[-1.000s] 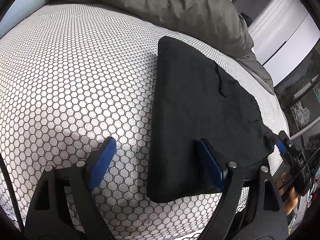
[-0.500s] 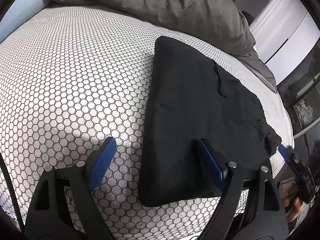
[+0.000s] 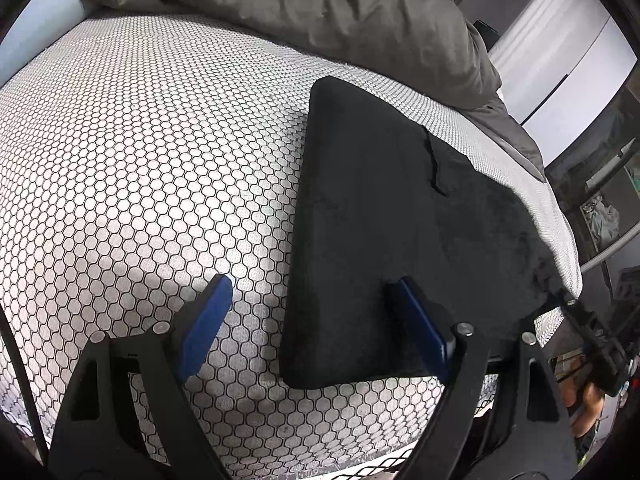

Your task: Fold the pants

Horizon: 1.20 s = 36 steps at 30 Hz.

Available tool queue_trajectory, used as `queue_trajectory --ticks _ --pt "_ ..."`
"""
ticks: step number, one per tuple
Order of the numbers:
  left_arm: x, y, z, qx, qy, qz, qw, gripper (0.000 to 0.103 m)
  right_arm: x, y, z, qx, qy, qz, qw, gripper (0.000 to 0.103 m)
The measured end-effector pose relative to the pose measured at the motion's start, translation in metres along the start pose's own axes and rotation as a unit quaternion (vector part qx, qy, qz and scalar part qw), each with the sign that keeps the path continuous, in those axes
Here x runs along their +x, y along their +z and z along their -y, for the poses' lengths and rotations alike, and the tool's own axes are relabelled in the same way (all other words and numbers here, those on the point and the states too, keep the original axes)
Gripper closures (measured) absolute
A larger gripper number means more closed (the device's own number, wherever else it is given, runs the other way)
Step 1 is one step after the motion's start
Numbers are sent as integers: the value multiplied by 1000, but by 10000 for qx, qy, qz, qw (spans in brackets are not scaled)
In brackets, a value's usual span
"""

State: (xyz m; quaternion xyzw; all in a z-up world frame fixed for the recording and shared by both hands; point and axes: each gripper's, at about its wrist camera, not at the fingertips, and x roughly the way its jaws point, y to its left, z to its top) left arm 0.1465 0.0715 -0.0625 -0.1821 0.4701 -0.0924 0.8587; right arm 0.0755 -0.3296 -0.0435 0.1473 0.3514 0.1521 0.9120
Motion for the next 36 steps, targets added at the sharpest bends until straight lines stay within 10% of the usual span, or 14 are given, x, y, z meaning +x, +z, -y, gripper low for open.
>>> queue_trajectory --ticks 6,12,19,25,30,36 --pt "0 0 2 -5 52 -19 10000 21 2 -4 11 -12 -426 -94 9990 55" --pt "0 2 0 51 102 13 9999 21 -29 -6 8 -27 -158 222 9996 54" --pt "-1 0 7 282 134 25 9995 21 13 -4 23 548 367 -354 9972 54" --pt "1 3 10 309 126 -18 9994 21 24 8 13 495 307 -260 9980 92" --pt "1 3 11 376 81 -30 9993 21 -13 5 -4 111 292 114 9994 92" --pt "0 -4 9 422 143 -56 9990 21 14 -16 10 199 -161 -482 9985 89"
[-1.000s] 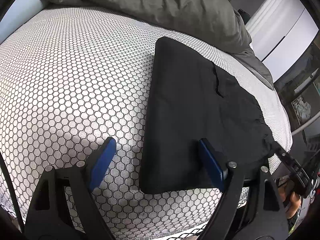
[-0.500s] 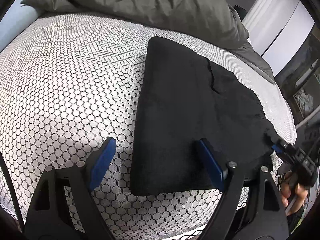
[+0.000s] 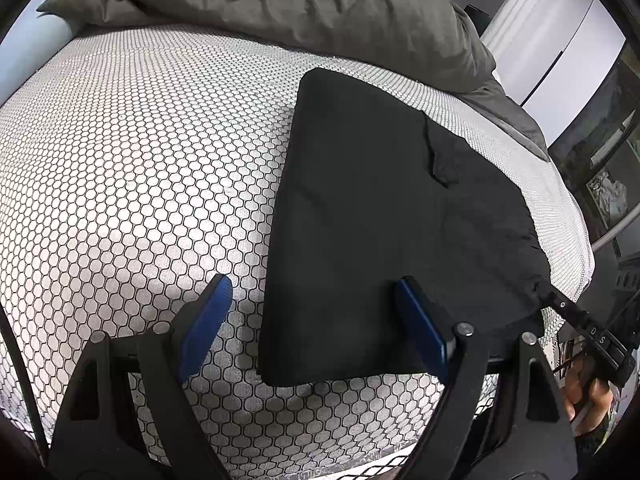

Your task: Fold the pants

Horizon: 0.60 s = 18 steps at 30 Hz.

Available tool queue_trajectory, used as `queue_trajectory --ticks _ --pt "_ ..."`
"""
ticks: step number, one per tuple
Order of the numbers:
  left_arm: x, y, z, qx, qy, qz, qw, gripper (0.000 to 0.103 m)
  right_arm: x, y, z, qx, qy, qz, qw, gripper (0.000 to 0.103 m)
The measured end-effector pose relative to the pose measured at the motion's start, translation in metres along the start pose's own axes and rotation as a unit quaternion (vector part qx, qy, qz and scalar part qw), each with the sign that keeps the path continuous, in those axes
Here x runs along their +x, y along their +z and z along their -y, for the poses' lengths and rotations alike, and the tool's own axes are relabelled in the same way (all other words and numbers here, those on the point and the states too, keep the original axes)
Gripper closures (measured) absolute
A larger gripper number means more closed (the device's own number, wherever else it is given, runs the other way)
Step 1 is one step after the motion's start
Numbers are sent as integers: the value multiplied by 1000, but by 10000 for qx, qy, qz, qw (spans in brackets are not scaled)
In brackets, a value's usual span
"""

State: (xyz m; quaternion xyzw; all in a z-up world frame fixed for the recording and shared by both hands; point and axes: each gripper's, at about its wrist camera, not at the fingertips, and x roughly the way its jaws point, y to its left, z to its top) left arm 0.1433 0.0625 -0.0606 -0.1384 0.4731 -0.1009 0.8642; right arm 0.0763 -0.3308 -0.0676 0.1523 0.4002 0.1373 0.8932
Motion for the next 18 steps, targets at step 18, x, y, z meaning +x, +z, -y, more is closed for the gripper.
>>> queue_trajectory --ticks 18 --pt "10 4 22 282 303 92 9991 21 -16 -7 14 175 192 205 9995 53"
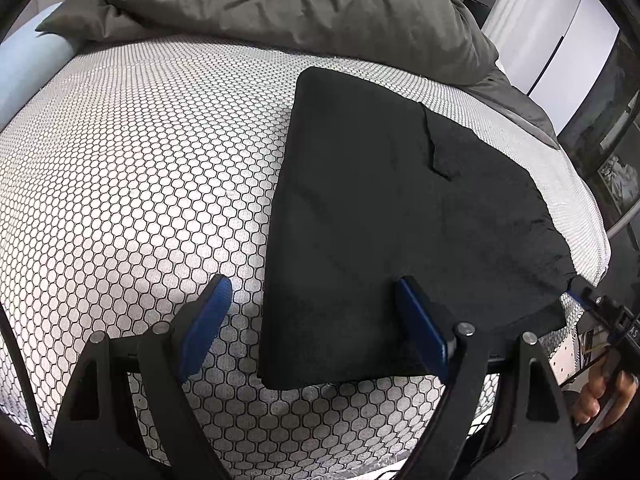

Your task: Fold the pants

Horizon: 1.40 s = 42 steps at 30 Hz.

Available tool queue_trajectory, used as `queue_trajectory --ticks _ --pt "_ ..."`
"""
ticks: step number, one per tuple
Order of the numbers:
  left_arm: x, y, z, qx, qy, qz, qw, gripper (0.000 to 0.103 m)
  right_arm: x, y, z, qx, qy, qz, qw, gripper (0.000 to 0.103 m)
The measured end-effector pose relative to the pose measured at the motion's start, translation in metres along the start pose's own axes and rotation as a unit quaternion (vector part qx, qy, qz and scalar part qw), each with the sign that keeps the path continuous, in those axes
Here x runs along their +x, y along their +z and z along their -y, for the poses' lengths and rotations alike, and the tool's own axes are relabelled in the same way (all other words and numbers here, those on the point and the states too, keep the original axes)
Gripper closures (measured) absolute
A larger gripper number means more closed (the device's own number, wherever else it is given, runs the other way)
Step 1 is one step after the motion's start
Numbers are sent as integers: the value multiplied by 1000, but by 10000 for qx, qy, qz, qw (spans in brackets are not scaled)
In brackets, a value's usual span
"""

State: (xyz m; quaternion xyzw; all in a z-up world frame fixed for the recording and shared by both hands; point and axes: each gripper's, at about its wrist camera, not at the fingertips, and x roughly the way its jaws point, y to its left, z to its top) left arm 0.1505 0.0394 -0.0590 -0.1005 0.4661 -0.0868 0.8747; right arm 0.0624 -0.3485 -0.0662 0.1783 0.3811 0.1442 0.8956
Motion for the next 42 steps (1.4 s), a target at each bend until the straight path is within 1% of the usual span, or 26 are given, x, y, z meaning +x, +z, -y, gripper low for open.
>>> queue_trajectory --ticks 2,4,6,7,8,9,10,11,13,14,15,17,20,23,26,28,30,31,33,35,36,39,40,41,42 --pt "0 1 0 47 23 12 10000 21 -4 2 2 -53 -141 148 9998 40" --pt "0 0 1 91 56 20 9999 20 -1 6 4 -53 -105 162 9998 34" --pt "1 1 4 119 75 22 9999 20 14 8 1 -182 83 -93 9998 34" --pt "1 1 5 131 92 22 9999 20 19 8 -2 -220 117 -145 9996 35" --pt "1 1 5 143 103 22 9998 20 24 8 -7 -321 42 -192 9993 36" --pt "2 2 6 153 110 27 9998 20 28 7 -17 -637 -185 -177 9976 40" --pt "2 2 7 154 116 24 9998 20 30 7 -22 -835 -289 -171 9959 54" --pt "2 1 5 154 106 21 9998 20 32 7 -29 -1051 -373 -216 9935 62" --pt "1 1 6 152 64 22 9999 20 30 10 -36 -1234 -385 -242 9913 73" --pt "0 2 6 165 65 32 9998 21 27 12 -41 -1306 -396 -218 9904 77" --pt "-2 1 7 179 78 54 9998 21 20 16 -47 -1379 -357 -151 9897 78" --pt "-7 0 7 204 73 82 9997 21 8 21 -57 -1442 -245 -90 9892 85" --pt "-13 -1 3 159 29 130 9998 21 -12 24 -71 -1492 -84 -5 9888 86" --pt "-19 -2 -3 98 27 165 9998 21 -21 19 -76 -1429 -19 -60 9897 86" --pt "-22 -4 -8 38 64 173 9998 21 -19 8 -60 -1091 67 -167 9939 86" --pt "-23 -5 -11 25 69 149 9999 21 -1 -2 -39 -792 -48 -346 9962 86" --pt "-22 -7 -12 37 104 119 9999 21 18 -10 -23 -692 -186 -523 9961 83" --pt "-21 -8 -12 54 132 108 9998 20 24 -12 -18 -673 -145 -582 9959 79" --pt "-20 -7 -12 67 164 108 9998 20 20 -11 -22 -818 -158 -560 9949 72" --pt "-19 -5 -10 74 185 115 9997 21 8 -7 -28 -1076 -355 -400 9928 43" --pt "-20 -5 -11 72 199 130 9997 21 1 -5 -30 -1176 -421 -282 9918 40" --pt "-30 -4 -4 146 306 372 9987 21 -16 2 -29 -1280 -383 -12 9910 40" --pt "-33 -3 1 209 277 458 9983 21 -16 4 -26 -1260 -369 4 9913 43" --pt "-38 -3 6 268 225 575 9977 21 -19 6 -22 -1221 -351 66 9919 52" --pt "-41 -4 12 293 176 689 9970 21 -19 6 -21 -1179 -318 107 9925 55"
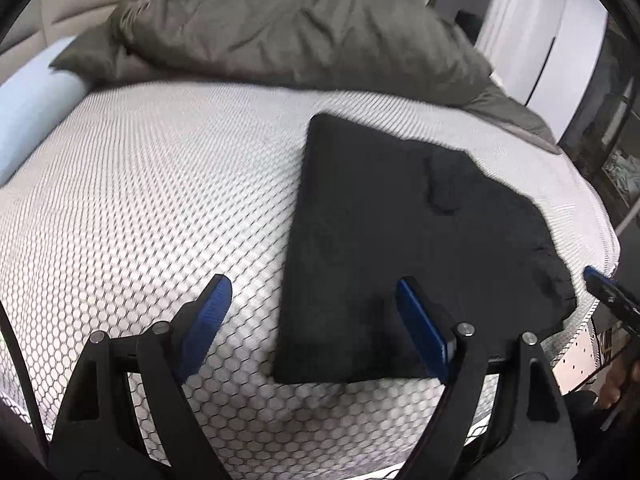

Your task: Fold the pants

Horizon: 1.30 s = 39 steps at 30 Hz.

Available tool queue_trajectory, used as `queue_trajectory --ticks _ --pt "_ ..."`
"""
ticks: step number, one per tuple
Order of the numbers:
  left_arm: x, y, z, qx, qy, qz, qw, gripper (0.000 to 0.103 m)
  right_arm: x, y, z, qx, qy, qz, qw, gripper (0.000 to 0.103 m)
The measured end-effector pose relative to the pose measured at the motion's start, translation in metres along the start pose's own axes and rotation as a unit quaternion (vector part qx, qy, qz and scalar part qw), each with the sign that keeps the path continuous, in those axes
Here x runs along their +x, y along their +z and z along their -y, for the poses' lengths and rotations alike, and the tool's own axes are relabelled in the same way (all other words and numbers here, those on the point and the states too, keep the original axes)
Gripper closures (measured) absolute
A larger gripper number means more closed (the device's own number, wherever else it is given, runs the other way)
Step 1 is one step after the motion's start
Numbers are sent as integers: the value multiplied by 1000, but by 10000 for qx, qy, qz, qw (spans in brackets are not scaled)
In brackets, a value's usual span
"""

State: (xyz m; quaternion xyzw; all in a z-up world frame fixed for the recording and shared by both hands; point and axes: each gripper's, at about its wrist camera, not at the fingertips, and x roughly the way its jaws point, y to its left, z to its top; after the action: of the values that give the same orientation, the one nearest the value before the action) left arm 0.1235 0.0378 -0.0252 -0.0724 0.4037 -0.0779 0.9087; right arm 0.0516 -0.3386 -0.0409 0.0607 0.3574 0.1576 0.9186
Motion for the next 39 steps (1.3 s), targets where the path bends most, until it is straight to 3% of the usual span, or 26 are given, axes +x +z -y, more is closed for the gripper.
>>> queue_trajectory --ticks 4,6,8,9,10,12,20,27,32,34,39 --pt "-8 -1 23 373 -332 213 9985 21 12 -4 -4 -105 189 -233 9995 57" --pt "-2 -7 40 749 -420 51 9963 21 24 -7 -2 -31 224 -451 9987 57" --pt "11 -16 55 1082 -505 -236 9926 38 36 -10 -3 106 232 -581 9980 57" --pt "16 -20 60 1271 -411 -308 9906 41 38 -11 -3 131 262 -585 9979 58" --pt "17 -24 65 1446 -264 -257 9888 45 39 -11 -6 83 288 -564 9980 72" --pt "16 -27 70 1573 -219 -216 9871 53 37 -8 -17 -177 205 -543 9982 77" --pt "16 -29 67 1413 -263 -250 9893 55 20 -7 -17 -118 6 -446 9989 75" --pt "15 -29 66 1420 -249 -246 9892 55 -6 -5 -21 -166 -175 -2 9997 75" --pt "16 -29 64 1422 -237 -250 9892 55 20 -11 -21 -60 251 -458 9986 75" --pt "15 -29 64 1421 -240 -248 9893 55 33 -15 -17 52 170 -611 9980 75" --pt "9 -28 57 1290 -345 -229 9908 55 11 -9 -24 10 197 -262 9995 99"
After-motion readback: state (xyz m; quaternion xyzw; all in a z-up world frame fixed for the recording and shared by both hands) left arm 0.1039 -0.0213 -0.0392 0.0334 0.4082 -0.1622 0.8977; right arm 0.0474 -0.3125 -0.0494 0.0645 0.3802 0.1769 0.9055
